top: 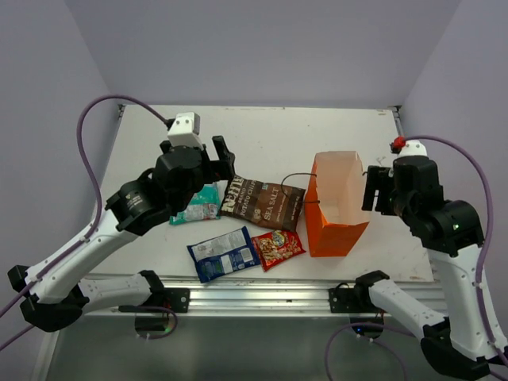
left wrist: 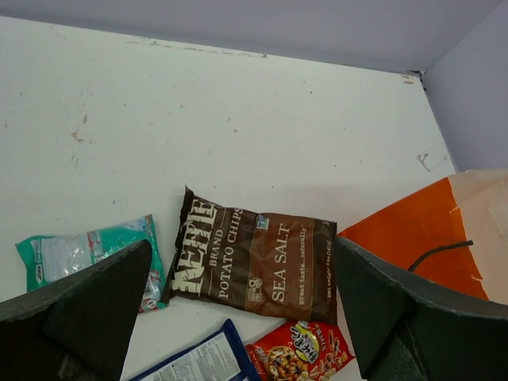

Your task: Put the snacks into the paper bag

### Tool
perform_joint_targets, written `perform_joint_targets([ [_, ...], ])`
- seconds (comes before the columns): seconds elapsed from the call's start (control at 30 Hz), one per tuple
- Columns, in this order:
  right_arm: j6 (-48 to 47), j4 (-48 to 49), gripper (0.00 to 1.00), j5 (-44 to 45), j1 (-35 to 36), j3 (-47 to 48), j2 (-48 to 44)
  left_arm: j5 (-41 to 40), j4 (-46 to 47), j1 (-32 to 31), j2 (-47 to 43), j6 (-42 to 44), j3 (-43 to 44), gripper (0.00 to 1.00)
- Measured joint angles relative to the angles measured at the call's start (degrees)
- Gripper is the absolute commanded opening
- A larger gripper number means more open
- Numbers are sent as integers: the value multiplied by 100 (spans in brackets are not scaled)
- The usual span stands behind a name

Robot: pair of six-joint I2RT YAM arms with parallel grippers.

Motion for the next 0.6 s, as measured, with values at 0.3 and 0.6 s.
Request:
perform_joint_targets([
  [0.3, 37, 210, 60, -138, 0, -1128, -365, 109, -26, 7, -7, -166, -52, 100],
  [0.6, -31, 577, 9, -157, 0, -1381, -472, 101, 26, 33, -17, -162, -269, 100],
])
